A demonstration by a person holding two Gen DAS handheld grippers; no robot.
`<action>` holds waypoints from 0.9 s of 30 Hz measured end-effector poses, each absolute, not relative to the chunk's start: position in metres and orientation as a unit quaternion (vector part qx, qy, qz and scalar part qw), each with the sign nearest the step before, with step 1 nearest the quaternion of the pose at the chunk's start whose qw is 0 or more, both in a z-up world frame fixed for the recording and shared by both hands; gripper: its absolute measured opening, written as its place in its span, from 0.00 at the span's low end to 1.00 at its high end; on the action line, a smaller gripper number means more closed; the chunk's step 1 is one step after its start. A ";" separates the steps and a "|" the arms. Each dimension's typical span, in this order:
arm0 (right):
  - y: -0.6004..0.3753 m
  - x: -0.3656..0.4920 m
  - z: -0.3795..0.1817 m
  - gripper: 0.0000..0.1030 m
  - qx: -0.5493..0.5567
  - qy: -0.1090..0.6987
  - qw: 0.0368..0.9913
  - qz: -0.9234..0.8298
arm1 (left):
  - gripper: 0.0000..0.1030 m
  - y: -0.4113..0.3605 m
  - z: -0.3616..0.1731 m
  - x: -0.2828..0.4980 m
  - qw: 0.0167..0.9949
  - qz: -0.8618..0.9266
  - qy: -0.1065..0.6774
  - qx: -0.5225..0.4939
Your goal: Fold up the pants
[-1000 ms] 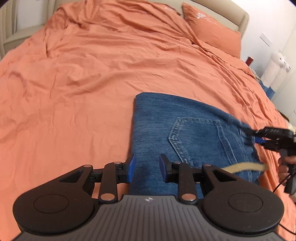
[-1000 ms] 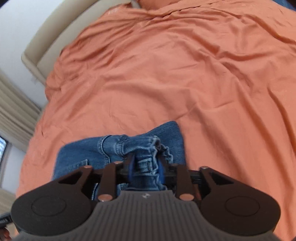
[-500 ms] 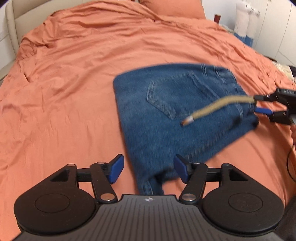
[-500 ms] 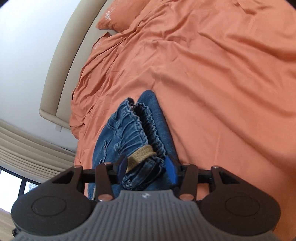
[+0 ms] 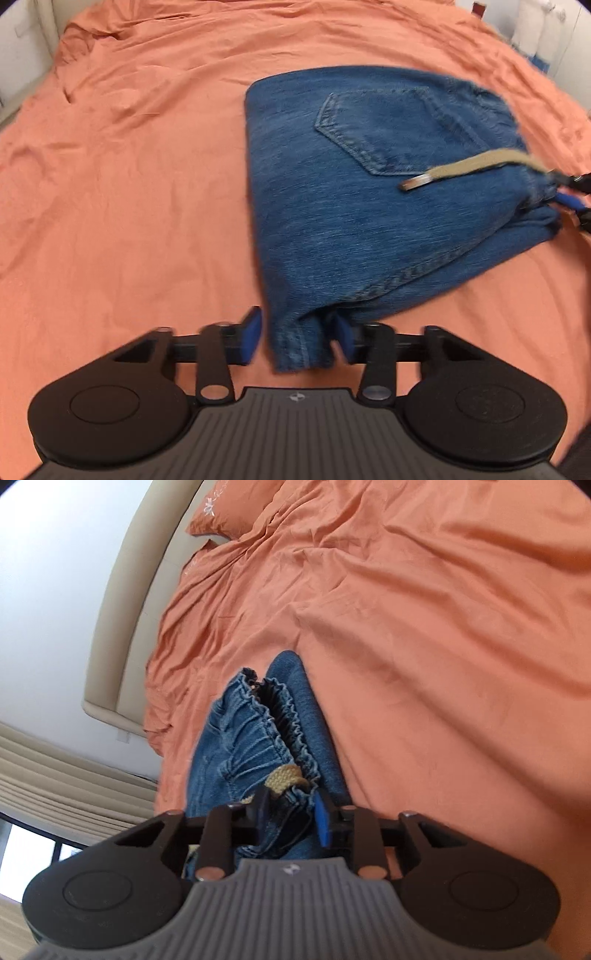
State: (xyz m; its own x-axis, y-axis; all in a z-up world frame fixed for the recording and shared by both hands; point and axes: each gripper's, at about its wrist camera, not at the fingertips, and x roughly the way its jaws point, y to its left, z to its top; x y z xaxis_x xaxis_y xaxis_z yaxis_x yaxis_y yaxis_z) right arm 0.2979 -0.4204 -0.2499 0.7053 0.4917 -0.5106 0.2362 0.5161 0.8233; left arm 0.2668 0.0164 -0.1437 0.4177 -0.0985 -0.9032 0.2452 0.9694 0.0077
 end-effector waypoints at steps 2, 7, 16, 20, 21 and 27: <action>-0.418 0.299 -0.248 0.17 0.468 0.377 0.795 0.081 | 0.35 0.011 -0.141 0.262 0.834 -0.112 0.531 0.103; -0.418 0.301 -0.248 0.17 0.465 0.379 0.796 0.082 | 0.40 0.015 -0.136 0.264 0.827 -0.103 0.543 0.106; -0.419 0.302 -0.250 0.18 0.467 0.377 0.796 0.086 | 0.39 -0.003 -0.152 0.274 0.820 -0.067 0.558 0.110; -0.419 0.287 -0.228 0.07 0.434 0.342 0.831 0.072 | 0.20 -0.022 -0.145 0.259 0.817 -0.075 0.525 0.228; -0.413 0.285 -0.219 0.06 0.397 0.339 0.850 0.068 | 0.20 -0.027 -0.145 0.253 0.810 -0.082 0.506 0.284; -0.404 0.286 -0.228 0.05 0.354 0.379 0.853 0.062 | 0.20 -0.020 -0.162 0.256 0.794 -0.070 0.527 0.295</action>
State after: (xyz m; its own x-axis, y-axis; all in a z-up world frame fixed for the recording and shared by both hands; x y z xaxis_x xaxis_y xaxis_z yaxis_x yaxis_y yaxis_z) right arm 0.2863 -0.4045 -0.2282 0.7054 0.3734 -0.6024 0.1634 0.7414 0.6509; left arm 0.2565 -0.0196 -0.1619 0.4348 0.1985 -0.8784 0.4223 0.8165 0.3936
